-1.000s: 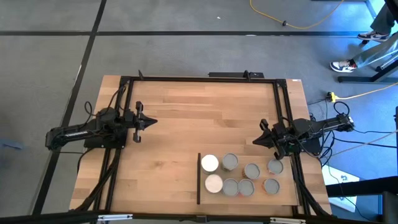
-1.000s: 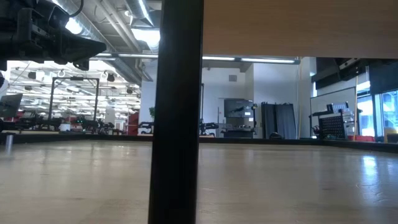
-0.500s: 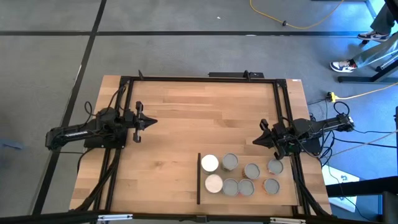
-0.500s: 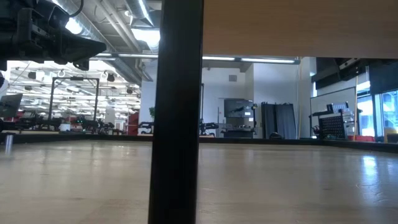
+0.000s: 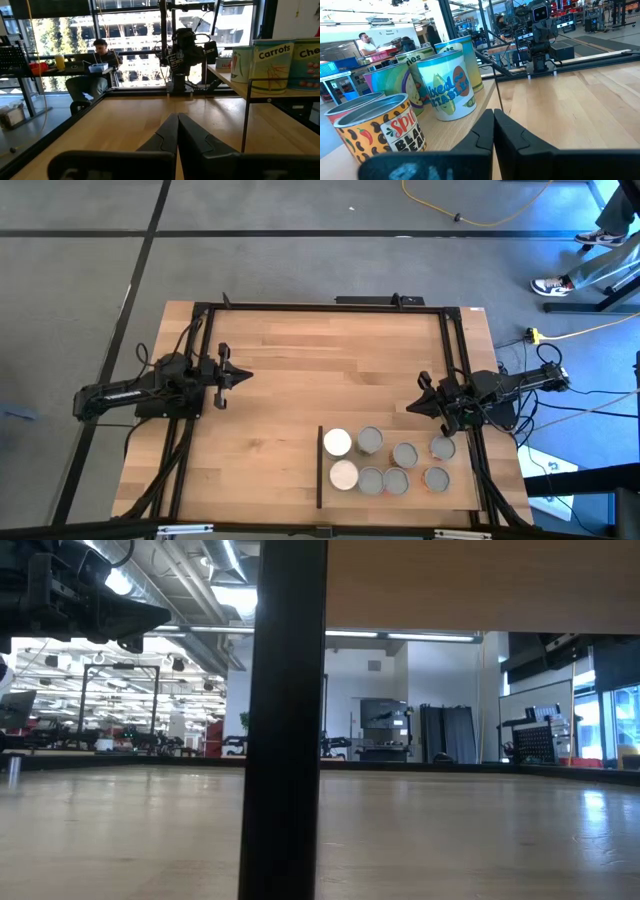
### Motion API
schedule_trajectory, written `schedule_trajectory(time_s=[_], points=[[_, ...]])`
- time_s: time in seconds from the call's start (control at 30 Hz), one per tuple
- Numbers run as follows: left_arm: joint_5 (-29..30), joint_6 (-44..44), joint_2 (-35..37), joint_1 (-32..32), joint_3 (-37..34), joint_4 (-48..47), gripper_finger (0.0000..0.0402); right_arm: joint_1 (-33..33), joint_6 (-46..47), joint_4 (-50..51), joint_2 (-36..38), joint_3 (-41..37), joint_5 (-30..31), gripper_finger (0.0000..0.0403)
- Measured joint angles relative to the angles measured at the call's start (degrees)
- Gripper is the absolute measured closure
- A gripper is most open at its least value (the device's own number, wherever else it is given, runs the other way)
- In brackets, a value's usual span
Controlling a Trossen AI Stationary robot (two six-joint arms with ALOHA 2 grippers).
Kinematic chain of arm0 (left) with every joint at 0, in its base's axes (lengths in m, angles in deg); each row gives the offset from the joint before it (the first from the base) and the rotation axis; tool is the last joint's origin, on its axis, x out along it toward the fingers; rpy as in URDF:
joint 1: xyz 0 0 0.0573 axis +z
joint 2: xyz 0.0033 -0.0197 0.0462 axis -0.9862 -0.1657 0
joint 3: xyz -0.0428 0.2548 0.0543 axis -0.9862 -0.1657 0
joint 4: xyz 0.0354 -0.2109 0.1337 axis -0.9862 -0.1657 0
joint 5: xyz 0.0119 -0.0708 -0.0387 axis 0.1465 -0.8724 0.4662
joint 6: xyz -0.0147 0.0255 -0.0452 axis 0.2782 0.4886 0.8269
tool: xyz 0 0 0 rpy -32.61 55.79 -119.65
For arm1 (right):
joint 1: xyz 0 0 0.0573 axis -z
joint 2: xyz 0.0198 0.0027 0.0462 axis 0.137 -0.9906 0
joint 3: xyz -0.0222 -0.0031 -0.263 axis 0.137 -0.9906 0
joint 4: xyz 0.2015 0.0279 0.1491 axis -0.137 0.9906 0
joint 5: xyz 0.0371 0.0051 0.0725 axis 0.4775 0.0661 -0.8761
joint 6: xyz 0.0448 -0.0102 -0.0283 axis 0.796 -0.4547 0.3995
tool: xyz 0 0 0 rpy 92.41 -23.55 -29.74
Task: Pick and place cans onto a shelf
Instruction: Return to Home Position
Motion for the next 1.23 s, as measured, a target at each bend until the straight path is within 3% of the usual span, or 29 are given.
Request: schedule_trajectory(time_s=[1.23], points=[[0.00,0.01,0.01,0.02,0.00,0.00,0.0401,0.00,0.00,0.00,0.00,0.00,0.00,0.0393]])
